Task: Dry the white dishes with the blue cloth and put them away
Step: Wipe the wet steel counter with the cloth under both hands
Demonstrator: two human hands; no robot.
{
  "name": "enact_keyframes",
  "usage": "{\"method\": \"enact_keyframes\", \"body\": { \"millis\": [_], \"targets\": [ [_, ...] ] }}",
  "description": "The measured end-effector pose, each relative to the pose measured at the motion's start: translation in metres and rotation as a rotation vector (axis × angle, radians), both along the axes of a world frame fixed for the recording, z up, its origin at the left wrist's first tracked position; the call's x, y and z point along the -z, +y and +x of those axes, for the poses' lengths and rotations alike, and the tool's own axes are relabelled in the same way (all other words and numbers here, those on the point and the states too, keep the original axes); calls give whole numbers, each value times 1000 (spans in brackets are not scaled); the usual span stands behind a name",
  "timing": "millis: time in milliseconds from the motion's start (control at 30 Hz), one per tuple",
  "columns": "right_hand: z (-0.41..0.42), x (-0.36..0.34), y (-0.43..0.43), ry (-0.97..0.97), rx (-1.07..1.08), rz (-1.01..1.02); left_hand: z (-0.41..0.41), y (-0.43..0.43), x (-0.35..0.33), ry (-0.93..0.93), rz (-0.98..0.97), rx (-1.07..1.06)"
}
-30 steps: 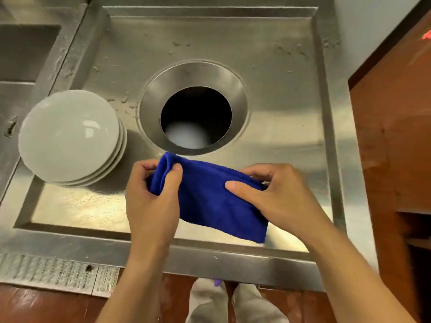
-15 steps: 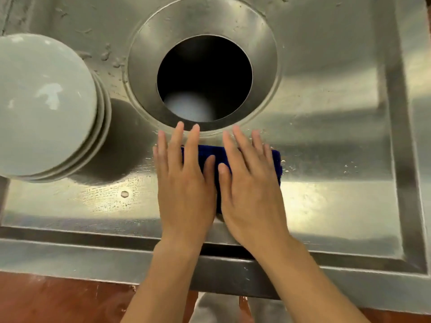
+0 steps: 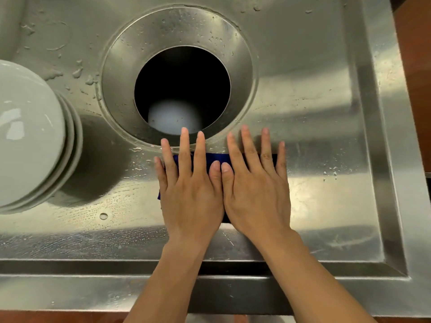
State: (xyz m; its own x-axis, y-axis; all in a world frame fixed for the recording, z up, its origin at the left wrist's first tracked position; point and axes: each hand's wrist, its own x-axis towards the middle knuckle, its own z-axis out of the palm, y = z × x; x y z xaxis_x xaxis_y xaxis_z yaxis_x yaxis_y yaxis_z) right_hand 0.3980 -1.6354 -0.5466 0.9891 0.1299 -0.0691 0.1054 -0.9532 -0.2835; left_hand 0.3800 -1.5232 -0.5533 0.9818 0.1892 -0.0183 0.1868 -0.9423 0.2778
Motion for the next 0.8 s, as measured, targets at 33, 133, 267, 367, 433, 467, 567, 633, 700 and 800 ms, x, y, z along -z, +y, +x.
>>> {"method": "enact_keyframes", "body": {
  "millis": [33, 133, 267, 367, 433, 467, 567, 633, 700, 800],
  "targets": [
    [0, 0, -6, -4, 6, -1, 1, -5, 1, -12, -2, 5],
    [1, -1, -28, -4, 32, -16, 4, -27, 3, -20, -5, 20],
    [3, -3, -67, -1, 69, -37, 11, -68, 2, -7, -19, 51],
    [9, -7, -97, 2, 83, -53, 19, -98, 1, 1, -42, 53],
    [20, -8, -114, 9, 77, -74, 28, -115, 2, -1, -52, 51],
    [27, -8, -119, 12, 71, -81, 33, -120, 3, -7, -49, 45],
    [53, -8, -129, -7, 66, -94, 56, -132, 4, -38, -47, 22],
    [71, -7, -133, -23, 61, -95, 73, -137, 5, -48, -40, 13],
    [90, -5, -137, -37, 57, -98, 92, -140, 6, -51, -21, 12],
    [120, -3, -138, -43, 36, -96, 120, -143, 8, -59, -6, -5]
  ]
}}
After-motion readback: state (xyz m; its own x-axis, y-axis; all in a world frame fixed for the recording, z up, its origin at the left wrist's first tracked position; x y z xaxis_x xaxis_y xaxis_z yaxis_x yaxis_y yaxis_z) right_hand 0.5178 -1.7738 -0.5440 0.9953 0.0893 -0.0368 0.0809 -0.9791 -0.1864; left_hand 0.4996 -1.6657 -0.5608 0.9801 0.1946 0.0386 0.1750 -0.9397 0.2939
